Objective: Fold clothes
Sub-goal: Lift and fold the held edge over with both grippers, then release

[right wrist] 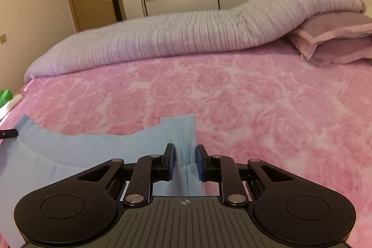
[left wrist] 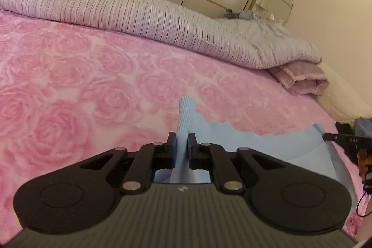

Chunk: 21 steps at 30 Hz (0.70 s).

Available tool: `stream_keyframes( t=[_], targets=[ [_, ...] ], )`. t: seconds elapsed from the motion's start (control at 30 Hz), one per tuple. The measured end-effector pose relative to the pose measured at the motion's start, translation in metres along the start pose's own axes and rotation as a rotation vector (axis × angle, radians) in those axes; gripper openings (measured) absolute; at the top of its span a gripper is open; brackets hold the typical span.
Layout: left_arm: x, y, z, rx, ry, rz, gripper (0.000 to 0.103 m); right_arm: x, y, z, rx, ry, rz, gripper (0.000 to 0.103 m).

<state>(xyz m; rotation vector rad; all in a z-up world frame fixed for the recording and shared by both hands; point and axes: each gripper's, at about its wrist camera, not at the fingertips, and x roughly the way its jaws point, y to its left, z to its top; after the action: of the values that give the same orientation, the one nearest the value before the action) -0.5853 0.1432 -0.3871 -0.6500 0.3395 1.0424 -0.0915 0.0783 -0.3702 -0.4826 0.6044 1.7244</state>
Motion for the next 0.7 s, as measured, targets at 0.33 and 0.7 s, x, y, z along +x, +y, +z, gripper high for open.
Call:
stream_keyframes(
  t=[0.33, 0.7],
  targets=[
    [0.033, 0.011, -0.003, -0.018, 0.031, 0.048, 0.007, 0.045, -0.002, 0.002, -0.02, 0.061, -0.055, 0.018],
    [0.054, 0.002, -0.001, 0.052, 0.032, 0.093, 0.007, 0.059, -0.008, -0.009, 0.038, 0.06, -0.114, 0.019]
  ],
)
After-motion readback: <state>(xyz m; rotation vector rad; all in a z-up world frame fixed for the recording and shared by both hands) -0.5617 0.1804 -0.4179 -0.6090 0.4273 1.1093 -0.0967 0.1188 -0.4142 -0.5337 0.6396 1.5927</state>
